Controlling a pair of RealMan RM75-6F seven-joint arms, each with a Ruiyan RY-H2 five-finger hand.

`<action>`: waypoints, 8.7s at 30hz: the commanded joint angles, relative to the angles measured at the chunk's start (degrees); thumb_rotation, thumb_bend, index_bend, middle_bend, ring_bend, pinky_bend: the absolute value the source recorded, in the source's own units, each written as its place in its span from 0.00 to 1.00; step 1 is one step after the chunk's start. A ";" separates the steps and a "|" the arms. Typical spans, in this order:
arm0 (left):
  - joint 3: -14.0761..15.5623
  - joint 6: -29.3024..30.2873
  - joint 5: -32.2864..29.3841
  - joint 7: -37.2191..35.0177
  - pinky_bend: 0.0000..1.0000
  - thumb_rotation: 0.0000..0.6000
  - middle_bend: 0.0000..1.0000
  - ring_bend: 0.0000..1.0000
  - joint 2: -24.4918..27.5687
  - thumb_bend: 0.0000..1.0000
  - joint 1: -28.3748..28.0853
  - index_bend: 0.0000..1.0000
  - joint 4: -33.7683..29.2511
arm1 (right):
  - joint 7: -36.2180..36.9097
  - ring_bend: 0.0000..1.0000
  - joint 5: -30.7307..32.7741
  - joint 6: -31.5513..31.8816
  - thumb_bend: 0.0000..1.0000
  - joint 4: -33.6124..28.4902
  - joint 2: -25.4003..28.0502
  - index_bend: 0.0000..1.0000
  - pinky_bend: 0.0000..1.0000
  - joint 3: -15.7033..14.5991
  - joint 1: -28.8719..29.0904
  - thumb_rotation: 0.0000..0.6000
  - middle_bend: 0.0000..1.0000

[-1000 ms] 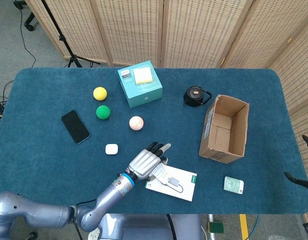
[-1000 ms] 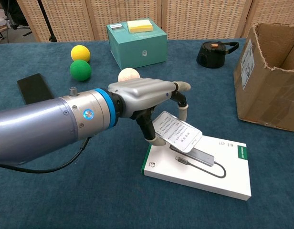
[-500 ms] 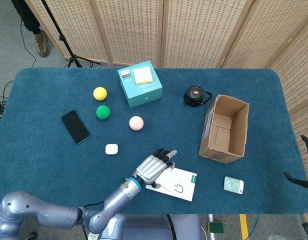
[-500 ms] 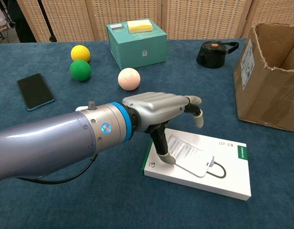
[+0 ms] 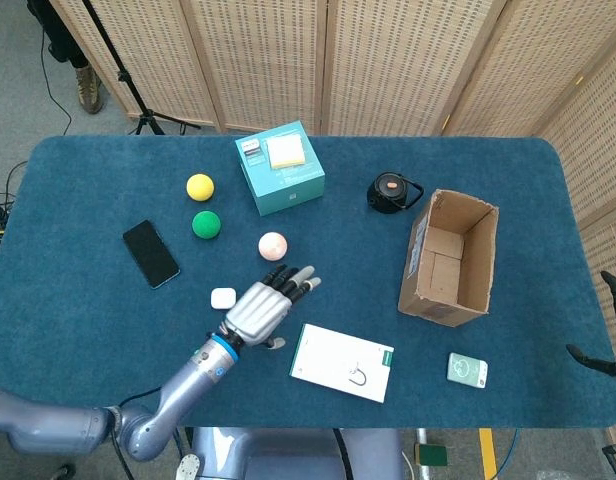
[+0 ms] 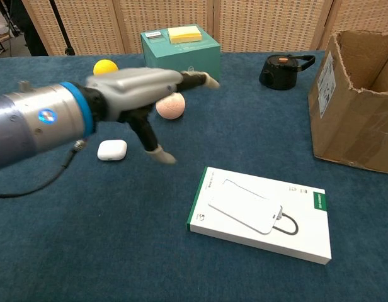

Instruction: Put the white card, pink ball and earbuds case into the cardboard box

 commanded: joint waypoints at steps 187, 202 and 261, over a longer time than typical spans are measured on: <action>1.17 16.03 19.66 -49.60 0.00 1.00 0.00 0.00 36.94 0.00 35.20 0.00 3.21 | -51.26 0.00 54.49 -24.49 0.00 -10.55 -1.10 0.00 0.00 2.07 49.46 1.00 0.00; 1.29 15.92 19.85 -49.33 0.00 1.00 0.00 0.00 36.93 0.00 35.21 0.00 3.09 | -43.23 0.00 40.39 -19.48 0.00 -20.59 6.22 0.00 0.00 2.68 44.39 1.00 0.00; -0.16 8.48 12.68 -53.43 0.00 1.00 0.00 0.00 38.22 0.00 33.45 0.00 6.04 | -39.82 0.01 40.23 -47.81 0.00 40.49 -50.20 0.13 0.13 8.18 74.08 1.00 0.06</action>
